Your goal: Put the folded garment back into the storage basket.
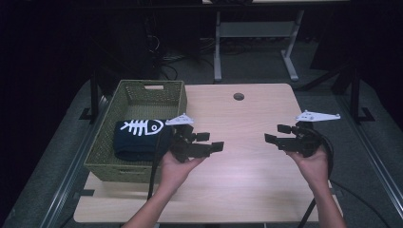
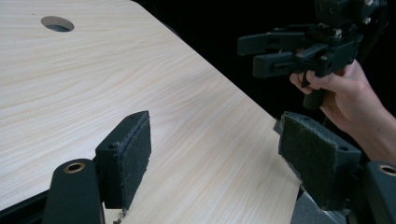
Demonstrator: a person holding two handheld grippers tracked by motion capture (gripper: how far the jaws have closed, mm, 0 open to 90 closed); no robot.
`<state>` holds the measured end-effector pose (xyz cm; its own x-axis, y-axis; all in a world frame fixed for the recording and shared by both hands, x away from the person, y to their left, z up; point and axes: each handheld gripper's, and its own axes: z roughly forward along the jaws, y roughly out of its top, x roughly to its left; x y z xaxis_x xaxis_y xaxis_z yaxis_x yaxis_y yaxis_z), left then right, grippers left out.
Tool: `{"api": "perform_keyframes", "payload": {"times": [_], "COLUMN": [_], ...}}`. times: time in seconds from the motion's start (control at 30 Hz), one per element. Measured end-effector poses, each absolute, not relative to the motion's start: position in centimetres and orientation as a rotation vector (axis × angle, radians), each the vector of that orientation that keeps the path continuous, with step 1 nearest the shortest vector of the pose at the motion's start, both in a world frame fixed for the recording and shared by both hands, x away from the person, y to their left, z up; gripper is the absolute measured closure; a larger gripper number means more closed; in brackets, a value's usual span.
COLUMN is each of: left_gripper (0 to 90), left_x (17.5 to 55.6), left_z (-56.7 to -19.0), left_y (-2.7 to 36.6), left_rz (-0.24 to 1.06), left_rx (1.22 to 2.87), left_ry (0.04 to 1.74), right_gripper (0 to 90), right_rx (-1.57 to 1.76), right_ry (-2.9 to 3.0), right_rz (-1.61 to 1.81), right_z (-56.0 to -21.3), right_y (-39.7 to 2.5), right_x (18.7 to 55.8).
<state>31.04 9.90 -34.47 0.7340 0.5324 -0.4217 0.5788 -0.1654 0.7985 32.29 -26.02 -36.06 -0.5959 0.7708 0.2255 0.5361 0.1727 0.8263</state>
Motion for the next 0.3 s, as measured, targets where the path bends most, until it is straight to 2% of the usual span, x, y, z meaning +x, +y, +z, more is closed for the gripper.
{"api": "perform_keyframes", "payload": {"times": [0.3], "left_gripper": [25.2], "left_x": [29.7], "left_z": [-35.7], "left_y": [8.6], "left_rz": [-0.066], "left_rx": [1.85], "left_ry": [0.828], "right_gripper": [27.4], "right_rx": [1.316], "right_ry": [2.154], "right_rz": [1.36], "right_z": [-37.3], "right_y": [-28.6], "right_x": [30.5]}}
